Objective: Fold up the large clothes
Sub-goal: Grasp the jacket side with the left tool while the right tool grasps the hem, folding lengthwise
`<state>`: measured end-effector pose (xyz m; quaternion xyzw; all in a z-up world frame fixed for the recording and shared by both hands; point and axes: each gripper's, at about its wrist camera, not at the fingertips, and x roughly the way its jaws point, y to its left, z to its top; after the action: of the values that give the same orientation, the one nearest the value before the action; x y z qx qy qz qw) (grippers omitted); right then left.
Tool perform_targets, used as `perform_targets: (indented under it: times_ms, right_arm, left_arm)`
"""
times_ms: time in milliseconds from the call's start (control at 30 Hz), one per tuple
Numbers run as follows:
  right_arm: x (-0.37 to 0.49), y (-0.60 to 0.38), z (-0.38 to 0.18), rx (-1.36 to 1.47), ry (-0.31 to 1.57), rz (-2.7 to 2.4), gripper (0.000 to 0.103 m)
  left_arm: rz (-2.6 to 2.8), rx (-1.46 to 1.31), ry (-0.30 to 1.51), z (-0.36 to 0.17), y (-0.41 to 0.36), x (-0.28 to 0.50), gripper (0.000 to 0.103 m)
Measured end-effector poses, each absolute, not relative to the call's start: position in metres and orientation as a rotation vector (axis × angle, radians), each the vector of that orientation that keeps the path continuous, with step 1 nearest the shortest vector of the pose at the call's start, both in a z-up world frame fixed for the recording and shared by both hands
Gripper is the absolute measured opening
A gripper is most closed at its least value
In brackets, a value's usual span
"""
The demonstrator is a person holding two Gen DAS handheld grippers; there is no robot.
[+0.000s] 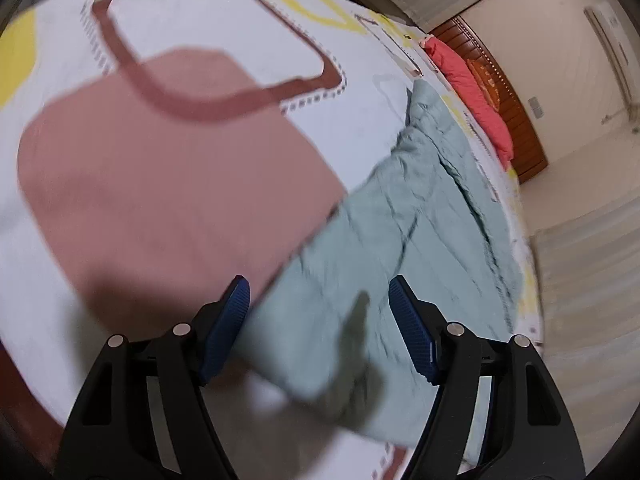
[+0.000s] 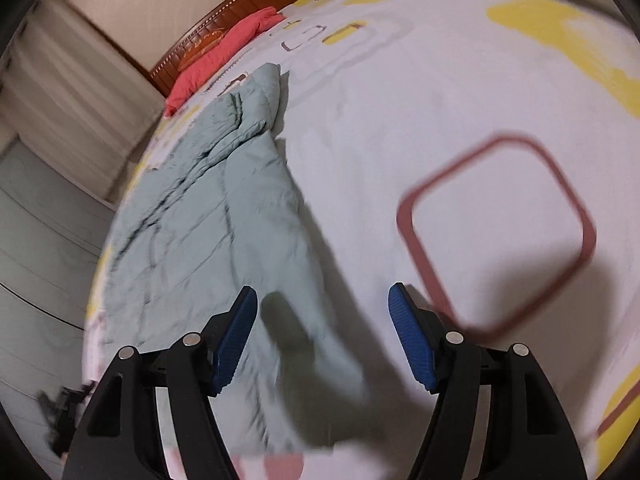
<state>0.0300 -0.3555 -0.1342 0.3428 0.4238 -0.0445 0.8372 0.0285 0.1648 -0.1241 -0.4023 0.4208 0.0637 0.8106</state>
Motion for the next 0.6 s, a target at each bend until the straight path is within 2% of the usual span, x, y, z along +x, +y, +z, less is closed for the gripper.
perform_targets:
  times_ms: [300, 533, 600]
  right_arm:
    - [-0.004, -0.34, -0.143, 0.945, 0.848, 0.062, 0.067]
    - [0.012, -0.327, -0.143, 0.931, 0.817, 0.091, 0.067]
    - [0.017, -0.325, -0.143, 0.92, 0.811, 0.089, 0.061]
  left_arm:
    - [0.044, -0.945, 0.856, -0.128, 0.147, 0.011, 0.071]
    - [0.021, -0.959, 0.824, -0.134, 0.142, 0.023, 0.07]
    - [0.02, -0.952, 0.82, -0.134, 0.141, 0.026, 0.065]
